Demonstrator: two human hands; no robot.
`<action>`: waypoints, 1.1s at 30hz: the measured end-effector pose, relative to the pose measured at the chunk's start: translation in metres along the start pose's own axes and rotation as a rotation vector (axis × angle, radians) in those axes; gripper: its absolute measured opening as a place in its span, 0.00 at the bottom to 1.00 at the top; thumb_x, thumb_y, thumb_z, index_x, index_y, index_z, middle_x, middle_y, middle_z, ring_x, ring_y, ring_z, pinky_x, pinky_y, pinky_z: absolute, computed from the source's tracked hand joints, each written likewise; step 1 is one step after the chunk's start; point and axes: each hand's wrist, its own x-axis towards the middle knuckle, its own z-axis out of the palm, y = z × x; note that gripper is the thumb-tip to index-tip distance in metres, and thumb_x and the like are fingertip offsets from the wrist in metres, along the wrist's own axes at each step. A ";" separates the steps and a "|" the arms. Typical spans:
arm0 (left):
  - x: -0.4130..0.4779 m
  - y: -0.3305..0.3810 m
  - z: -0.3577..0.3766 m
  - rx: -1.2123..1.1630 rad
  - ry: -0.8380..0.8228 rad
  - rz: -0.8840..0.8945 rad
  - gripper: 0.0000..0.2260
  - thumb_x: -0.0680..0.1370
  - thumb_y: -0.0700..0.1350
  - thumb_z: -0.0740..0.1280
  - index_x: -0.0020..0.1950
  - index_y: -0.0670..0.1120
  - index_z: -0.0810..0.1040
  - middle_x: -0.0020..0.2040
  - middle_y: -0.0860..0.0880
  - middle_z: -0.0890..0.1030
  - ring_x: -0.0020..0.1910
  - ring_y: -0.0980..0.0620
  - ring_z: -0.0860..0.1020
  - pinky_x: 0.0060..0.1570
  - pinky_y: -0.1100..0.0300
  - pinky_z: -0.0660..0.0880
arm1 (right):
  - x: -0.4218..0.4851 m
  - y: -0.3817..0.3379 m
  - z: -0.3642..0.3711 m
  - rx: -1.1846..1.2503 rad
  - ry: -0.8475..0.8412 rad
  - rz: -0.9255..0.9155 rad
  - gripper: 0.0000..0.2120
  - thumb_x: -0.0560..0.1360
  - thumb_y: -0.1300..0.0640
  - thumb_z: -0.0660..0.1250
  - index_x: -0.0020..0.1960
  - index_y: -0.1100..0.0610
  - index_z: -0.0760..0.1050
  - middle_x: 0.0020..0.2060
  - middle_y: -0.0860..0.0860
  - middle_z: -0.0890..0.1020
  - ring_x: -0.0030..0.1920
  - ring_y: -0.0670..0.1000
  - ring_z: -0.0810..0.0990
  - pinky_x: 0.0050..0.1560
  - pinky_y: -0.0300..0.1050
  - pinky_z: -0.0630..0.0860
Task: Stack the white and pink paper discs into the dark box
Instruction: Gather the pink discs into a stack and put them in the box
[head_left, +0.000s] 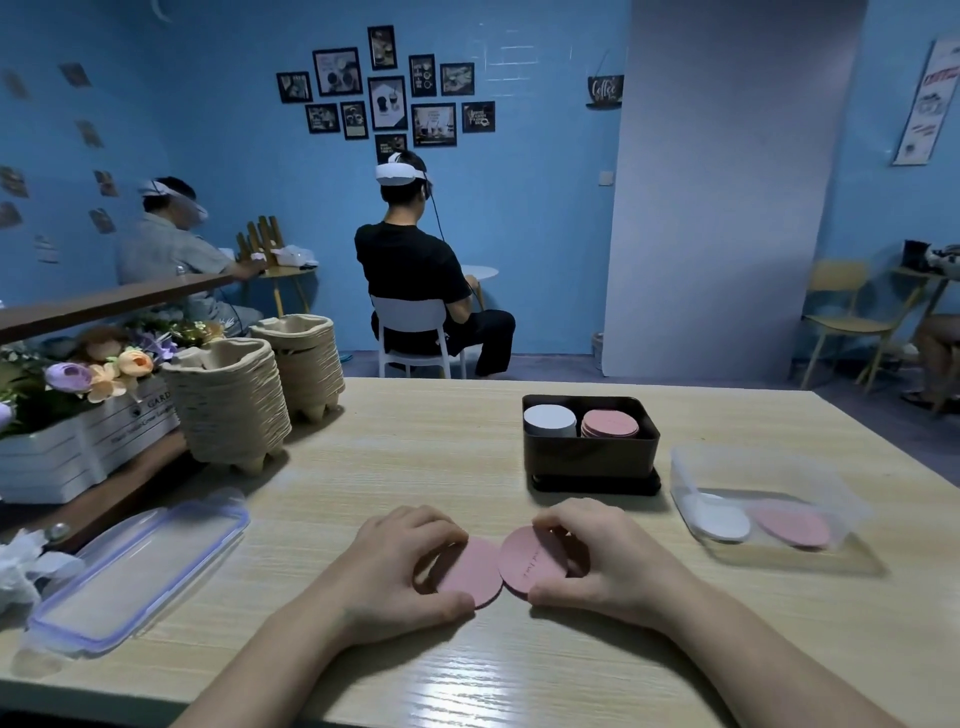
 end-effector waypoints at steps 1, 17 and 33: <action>0.002 0.002 0.000 0.007 0.015 -0.003 0.31 0.70 0.72 0.67 0.69 0.59 0.75 0.63 0.67 0.72 0.64 0.66 0.68 0.68 0.57 0.65 | 0.000 0.001 0.000 0.002 0.004 0.006 0.35 0.63 0.28 0.73 0.64 0.45 0.76 0.54 0.37 0.78 0.56 0.39 0.74 0.57 0.37 0.74; 0.024 0.032 0.004 0.000 0.196 -0.004 0.31 0.70 0.72 0.67 0.67 0.56 0.77 0.61 0.62 0.79 0.60 0.61 0.76 0.60 0.59 0.73 | -0.005 0.001 -0.001 0.254 0.110 0.044 0.23 0.62 0.39 0.82 0.51 0.38 0.76 0.42 0.39 0.81 0.42 0.41 0.78 0.41 0.32 0.72; 0.045 0.035 0.029 -0.154 0.066 0.064 0.40 0.71 0.73 0.69 0.78 0.55 0.68 0.59 0.61 0.77 0.56 0.60 0.75 0.58 0.56 0.76 | -0.005 0.011 0.000 0.403 0.116 0.084 0.30 0.62 0.53 0.86 0.57 0.41 0.74 0.46 0.43 0.82 0.37 0.41 0.77 0.40 0.36 0.75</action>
